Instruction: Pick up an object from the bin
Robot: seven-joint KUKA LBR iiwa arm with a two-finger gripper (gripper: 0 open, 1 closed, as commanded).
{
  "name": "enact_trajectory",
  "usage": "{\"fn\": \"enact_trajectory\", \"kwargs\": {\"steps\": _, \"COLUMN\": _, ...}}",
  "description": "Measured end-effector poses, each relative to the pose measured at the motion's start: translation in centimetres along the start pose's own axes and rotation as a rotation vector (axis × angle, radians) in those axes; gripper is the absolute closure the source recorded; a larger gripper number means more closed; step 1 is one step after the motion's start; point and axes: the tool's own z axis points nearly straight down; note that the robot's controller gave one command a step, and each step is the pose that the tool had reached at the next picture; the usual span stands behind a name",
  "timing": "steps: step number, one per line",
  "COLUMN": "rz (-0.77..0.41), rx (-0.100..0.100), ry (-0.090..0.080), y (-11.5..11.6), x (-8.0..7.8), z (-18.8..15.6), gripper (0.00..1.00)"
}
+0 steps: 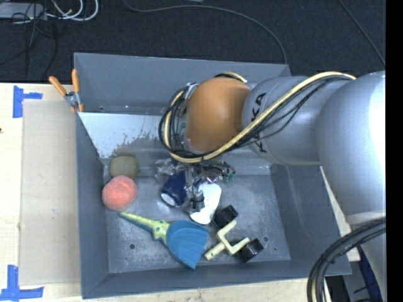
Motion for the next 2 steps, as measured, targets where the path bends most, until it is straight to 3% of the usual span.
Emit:
{"fn": "enact_trajectory", "kwargs": {"steps": 1, "rz": 0.051, "rx": -0.002, "ry": -0.001, "y": -0.07, "x": 0.06, "z": 1.46, "gripper": 1.00}}
{"fn": "enact_trajectory", "kwargs": {"steps": 2, "rz": 0.061, "rx": -0.002, "ry": 0.001, "y": -0.08, "x": 0.13, "z": 1.21, "gripper": 1.00}}
